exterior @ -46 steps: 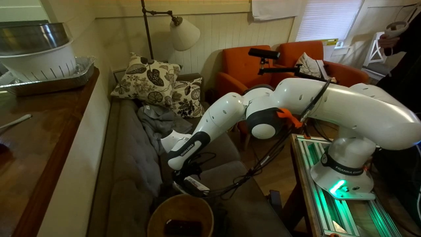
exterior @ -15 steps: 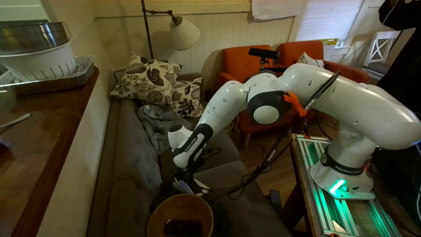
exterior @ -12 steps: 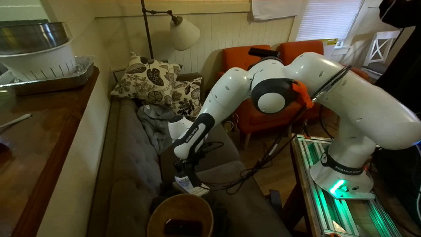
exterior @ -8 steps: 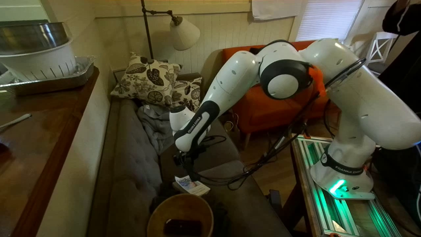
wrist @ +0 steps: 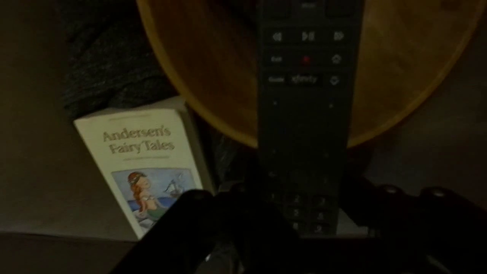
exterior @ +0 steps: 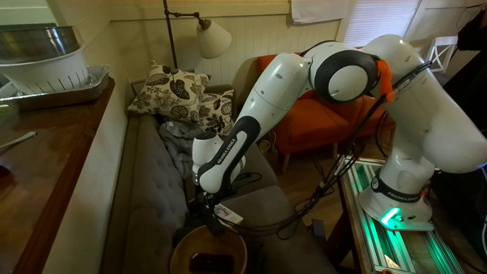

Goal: Place the black remote control on the book in the wooden bowl.

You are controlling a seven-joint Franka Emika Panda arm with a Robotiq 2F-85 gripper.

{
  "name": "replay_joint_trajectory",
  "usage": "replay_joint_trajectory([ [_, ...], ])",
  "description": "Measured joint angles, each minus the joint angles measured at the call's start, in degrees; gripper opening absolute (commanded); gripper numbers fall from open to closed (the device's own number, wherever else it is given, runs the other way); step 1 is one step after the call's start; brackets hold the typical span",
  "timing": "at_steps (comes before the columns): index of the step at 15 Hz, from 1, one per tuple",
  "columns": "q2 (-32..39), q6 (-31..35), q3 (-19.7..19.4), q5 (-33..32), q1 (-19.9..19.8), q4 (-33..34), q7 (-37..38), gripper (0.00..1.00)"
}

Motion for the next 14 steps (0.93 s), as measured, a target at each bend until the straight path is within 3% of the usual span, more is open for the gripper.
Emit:
replay_joint_trajectory([
  [5, 0.2, -1.0, 4.6, 1.5, 0.2, -0.9, -5.9, 0.24],
  [10, 5.7, -11.4, -2.4, -1.3, 6.5, 6.0, -5.1, 0.24],
  [14, 13.0, -13.7, -5.6, -4.6, 10.5, 15.0, -3.5, 0.24],
])
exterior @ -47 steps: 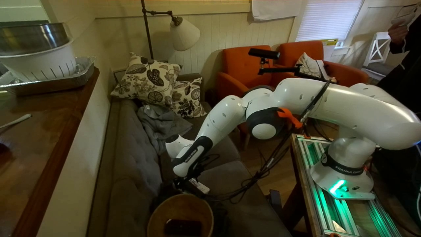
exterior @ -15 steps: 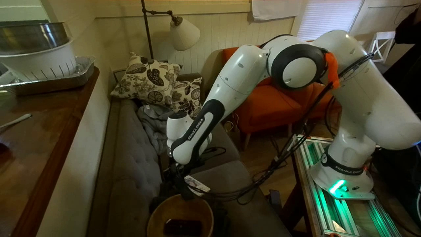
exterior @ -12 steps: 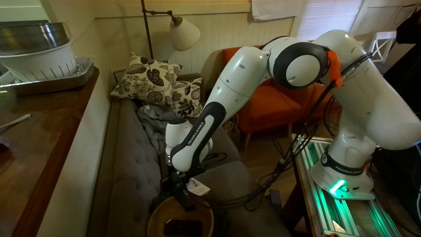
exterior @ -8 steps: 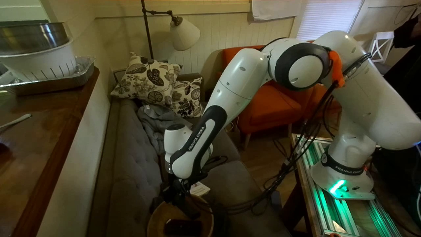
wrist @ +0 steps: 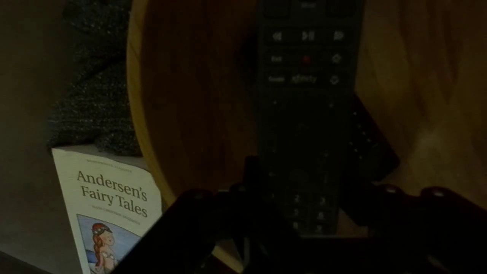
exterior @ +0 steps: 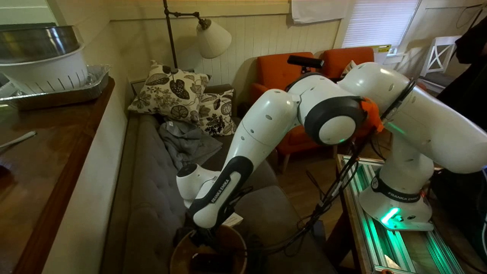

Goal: Place the black remote control on the book in the wooden bowl.

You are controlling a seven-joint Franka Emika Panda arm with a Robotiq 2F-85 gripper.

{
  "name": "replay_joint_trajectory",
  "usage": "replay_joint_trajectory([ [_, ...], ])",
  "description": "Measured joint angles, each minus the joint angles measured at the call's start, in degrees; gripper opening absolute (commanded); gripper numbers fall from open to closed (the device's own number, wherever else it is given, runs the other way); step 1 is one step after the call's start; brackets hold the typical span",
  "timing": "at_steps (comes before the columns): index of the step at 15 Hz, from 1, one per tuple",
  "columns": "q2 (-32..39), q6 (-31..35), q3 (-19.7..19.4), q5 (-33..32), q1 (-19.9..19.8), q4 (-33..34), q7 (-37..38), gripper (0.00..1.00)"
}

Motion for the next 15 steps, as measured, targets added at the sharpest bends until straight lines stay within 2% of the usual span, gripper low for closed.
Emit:
replay_joint_trajectory([
  [4, 4.8, -3.3, -0.8, -1.8, 2.3, 8.3, 0.8, 0.24],
  [9, 10.4, -13.0, -0.9, -5.6, 4.0, 18.3, 0.8, 0.24],
  [13, 15.1, -17.2, -1.3, -9.7, 6.2, 25.7, 0.8, 0.24],
  [14, 16.1, -18.2, -1.6, -10.7, 6.9, 27.3, 0.8, 0.49],
  [15, 16.4, -18.3, -1.7, -10.8, 7.3, 27.8, 0.8, 0.49],
])
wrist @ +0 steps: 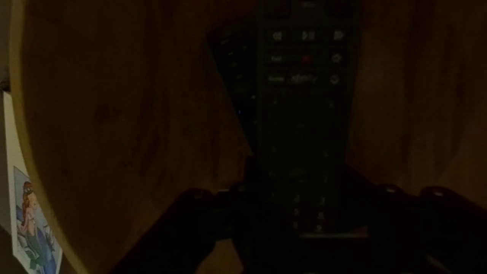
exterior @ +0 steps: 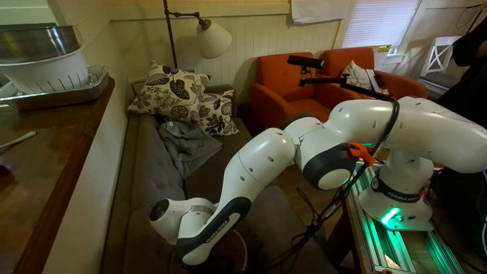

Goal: Place the black remote control on the book in the wooden bowl.

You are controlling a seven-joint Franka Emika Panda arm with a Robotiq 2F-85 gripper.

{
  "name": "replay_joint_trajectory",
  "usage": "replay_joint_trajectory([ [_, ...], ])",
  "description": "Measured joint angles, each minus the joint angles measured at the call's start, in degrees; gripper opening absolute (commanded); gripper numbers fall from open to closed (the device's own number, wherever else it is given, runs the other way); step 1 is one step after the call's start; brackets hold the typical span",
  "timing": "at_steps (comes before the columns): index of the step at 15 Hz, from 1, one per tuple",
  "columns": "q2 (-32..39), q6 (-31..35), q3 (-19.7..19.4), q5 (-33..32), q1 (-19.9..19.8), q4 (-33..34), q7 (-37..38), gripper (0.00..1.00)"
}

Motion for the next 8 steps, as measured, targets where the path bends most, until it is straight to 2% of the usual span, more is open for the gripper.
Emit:
replay_joint_trajectory([
  [2, 0.0, 0.0, 0.0, 0.0, 0.0, 0.0, 0.0, 0.49],
  [3, 0.0, 0.0, 0.0, 0.0, -0.2, -0.1, 0.0, 0.24],
  [5, 0.0, 0.4, 0.0, 0.1, -0.4, -0.2, 0.0, 0.24],
  [8, 0.4, 4.6, 0.1, 0.1, -0.1, -1.0, -0.5, 0.24],
])
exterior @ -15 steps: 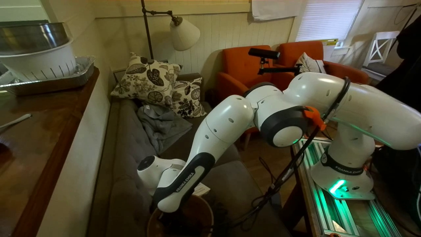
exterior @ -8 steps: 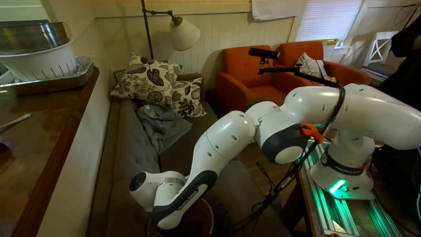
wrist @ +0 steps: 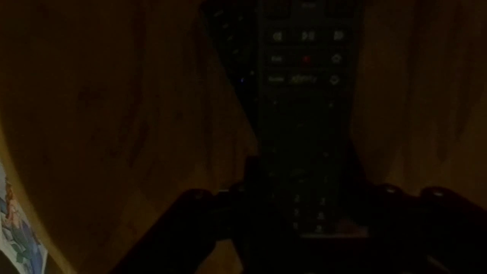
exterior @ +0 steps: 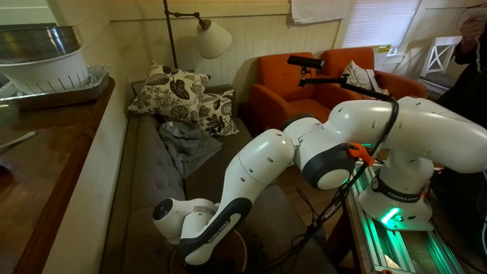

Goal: Place the black remote control on the book in the wooden bowl.

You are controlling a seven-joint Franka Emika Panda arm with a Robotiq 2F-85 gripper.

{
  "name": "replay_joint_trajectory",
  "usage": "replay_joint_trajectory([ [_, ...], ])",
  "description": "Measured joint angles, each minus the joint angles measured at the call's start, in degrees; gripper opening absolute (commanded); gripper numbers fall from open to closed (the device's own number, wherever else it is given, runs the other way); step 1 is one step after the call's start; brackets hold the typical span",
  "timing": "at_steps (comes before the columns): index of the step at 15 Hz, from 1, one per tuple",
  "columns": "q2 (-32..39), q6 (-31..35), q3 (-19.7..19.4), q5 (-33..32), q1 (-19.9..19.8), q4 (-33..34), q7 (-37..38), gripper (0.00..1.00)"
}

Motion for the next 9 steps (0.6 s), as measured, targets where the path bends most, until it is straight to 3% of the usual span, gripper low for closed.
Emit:
replay_joint_trajectory([
  [7, 0.5, 7.2, -1.7, -3.2, 5.5, -1.1, -2.3, 0.24],
  [8, 0.5, 7.2, -2.5, -3.8, 6.7, -1.2, -2.2, 0.74],
  [9, 0.5, 7.2, -3.2, -4.3, 7.9, -1.4, -2.2, 0.75],
])
